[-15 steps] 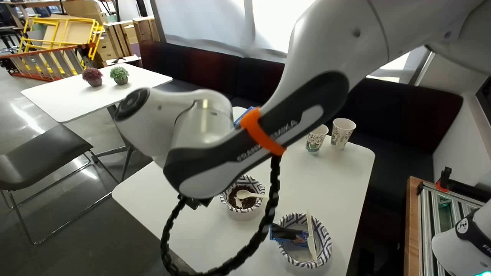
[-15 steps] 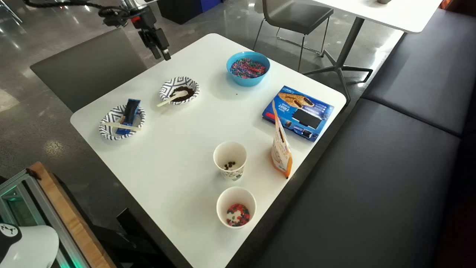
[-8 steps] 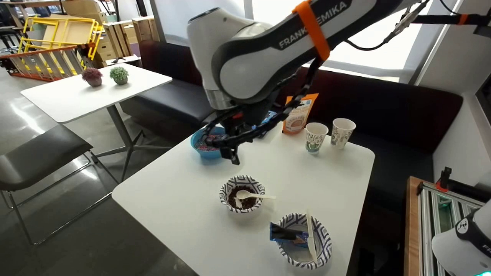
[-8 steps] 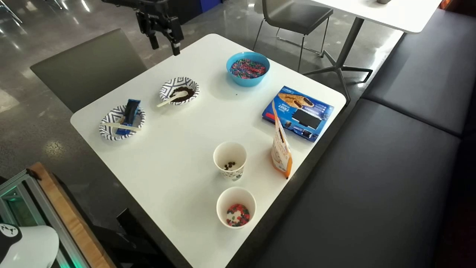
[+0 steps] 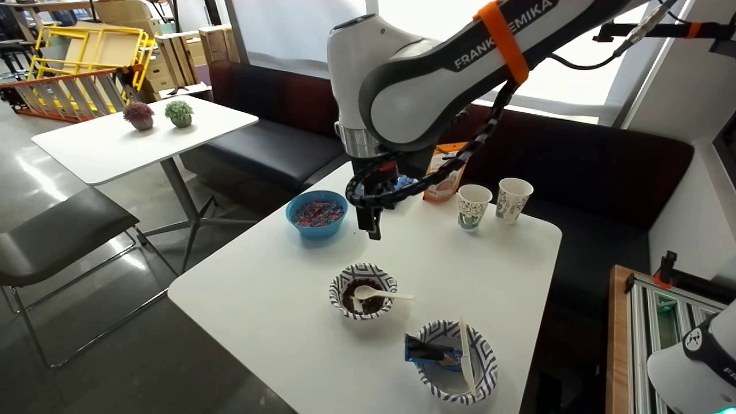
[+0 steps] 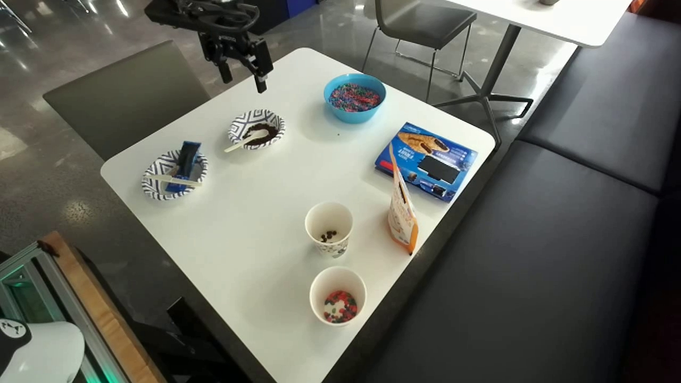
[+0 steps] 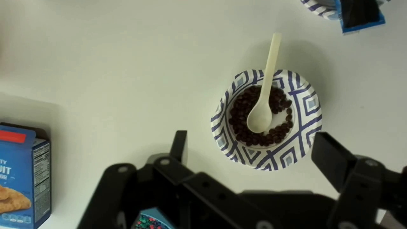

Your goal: Move the blue and white bowl to the left, then use the spoon to place some of its contents into the cup

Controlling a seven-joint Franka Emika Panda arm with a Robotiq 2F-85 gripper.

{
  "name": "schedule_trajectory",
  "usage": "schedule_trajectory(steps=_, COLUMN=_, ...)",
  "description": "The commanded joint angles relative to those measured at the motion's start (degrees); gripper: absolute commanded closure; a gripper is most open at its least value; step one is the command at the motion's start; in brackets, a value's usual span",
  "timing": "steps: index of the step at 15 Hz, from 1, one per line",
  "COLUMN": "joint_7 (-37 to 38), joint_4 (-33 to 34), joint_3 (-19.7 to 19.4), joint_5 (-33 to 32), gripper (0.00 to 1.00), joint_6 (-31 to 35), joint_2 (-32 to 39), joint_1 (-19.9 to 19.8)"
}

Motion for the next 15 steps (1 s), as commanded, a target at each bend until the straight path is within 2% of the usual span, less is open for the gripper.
schedule_trajectory(steps=1, joint_7=0.4, joint_4=-3.3, joint_3=0.3, joint_5=-1.3, gripper=0.00, joint_6=7.9, joint_2=-0.4, joint_1=0.2)
schedule_trajectory(steps=11, joint_7=-13.1, joint_4=-22.5, joint_3=2.8, joint_5=7.6, gripper=0.00, joint_6=30.6, joint_2=-5.3, joint_1=-3.0)
schedule_trajectory(steps=14, joint_7=-16.4, joint_4=-26.0, joint_3=3.7, joint_5=9.5, gripper=0.00, joint_6=38.1, joint_2=-4.1, joint_1=-3.5)
schedule_trajectory(steps=15, joint_7=-17.8, joint_4=-26.8, joint_3=4.2, joint_5=10.2, gripper=0.04, joint_6=40.7, joint_2=-3.4, joint_1=-3.7)
